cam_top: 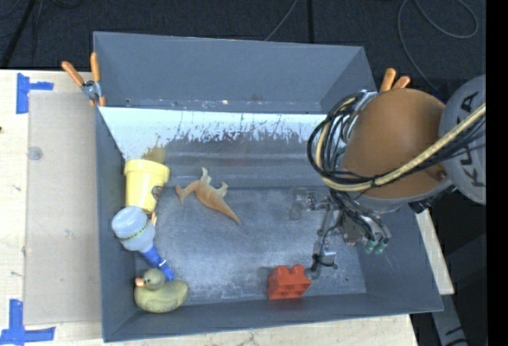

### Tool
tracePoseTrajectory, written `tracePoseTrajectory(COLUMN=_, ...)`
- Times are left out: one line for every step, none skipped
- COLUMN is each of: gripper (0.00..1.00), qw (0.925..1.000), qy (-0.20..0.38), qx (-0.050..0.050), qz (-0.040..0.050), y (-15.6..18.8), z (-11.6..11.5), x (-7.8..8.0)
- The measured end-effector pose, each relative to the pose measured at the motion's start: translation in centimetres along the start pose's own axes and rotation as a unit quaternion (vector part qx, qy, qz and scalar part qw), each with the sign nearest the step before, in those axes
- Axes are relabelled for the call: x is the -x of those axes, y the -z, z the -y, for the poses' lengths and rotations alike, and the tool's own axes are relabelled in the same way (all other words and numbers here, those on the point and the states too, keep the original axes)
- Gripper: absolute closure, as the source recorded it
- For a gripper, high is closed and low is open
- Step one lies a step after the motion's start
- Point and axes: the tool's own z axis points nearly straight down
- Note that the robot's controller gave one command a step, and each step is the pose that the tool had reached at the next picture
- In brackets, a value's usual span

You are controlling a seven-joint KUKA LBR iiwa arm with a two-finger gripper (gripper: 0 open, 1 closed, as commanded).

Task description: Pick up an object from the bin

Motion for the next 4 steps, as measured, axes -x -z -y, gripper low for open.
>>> tracePoseTrajectory(gripper=0.00, qw=0.9996, qy=-0.027, qx=0.001, qz=-0.0012, y=-5.0, z=-0.8, x=-0.7)
tracePoseTrajectory(gripper=0.00, qw=0.9980, qy=-0.063, qx=0.000, qz=-0.0037, y=-7.3, z=-1.2, x=-1.0)
tracePoseTrajectory(gripper=0.00, qw=0.9971, qy=0.076, qx=0.001, qz=-0.0004, y=-11.2, z=0.4, x=-0.1)
tracePoseTrajectory(gripper=0.00, qw=0.9946, qy=0.104, qx=0.001, qz=-0.0009, y=-12.4, z=1.0, x=0.2)
